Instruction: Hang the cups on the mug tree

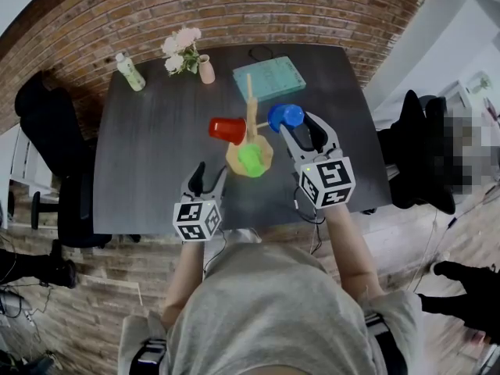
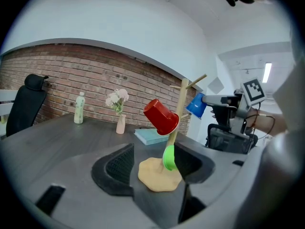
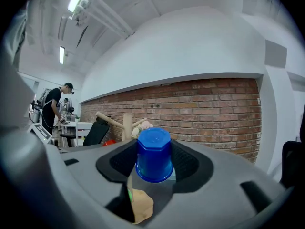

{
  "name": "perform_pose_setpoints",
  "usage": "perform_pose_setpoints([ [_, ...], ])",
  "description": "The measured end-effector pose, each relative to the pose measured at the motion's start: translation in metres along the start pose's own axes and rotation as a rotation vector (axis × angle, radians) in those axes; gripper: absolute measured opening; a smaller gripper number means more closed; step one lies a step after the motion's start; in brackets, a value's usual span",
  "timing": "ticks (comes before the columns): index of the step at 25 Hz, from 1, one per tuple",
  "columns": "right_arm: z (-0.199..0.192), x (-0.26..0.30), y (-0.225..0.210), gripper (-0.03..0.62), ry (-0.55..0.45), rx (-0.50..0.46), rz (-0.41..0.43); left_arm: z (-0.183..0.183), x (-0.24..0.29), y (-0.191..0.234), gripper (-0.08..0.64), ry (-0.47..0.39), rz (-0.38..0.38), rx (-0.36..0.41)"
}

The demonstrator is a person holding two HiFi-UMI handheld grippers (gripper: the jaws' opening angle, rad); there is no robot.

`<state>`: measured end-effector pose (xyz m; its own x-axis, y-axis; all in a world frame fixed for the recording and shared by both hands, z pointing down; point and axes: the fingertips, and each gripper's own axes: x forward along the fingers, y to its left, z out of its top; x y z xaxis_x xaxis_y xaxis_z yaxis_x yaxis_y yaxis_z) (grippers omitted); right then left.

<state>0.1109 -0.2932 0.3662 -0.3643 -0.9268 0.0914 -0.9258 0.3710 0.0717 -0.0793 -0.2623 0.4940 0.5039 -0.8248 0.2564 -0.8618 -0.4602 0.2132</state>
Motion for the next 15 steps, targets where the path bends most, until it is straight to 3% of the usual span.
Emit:
perform_pose_setpoints([
  [15,-0.019,0.012,0.001,0.219,0.054,0.087,0.016,-0.001,0.003,0.0,0.258,0.016,-0.02,0.011],
])
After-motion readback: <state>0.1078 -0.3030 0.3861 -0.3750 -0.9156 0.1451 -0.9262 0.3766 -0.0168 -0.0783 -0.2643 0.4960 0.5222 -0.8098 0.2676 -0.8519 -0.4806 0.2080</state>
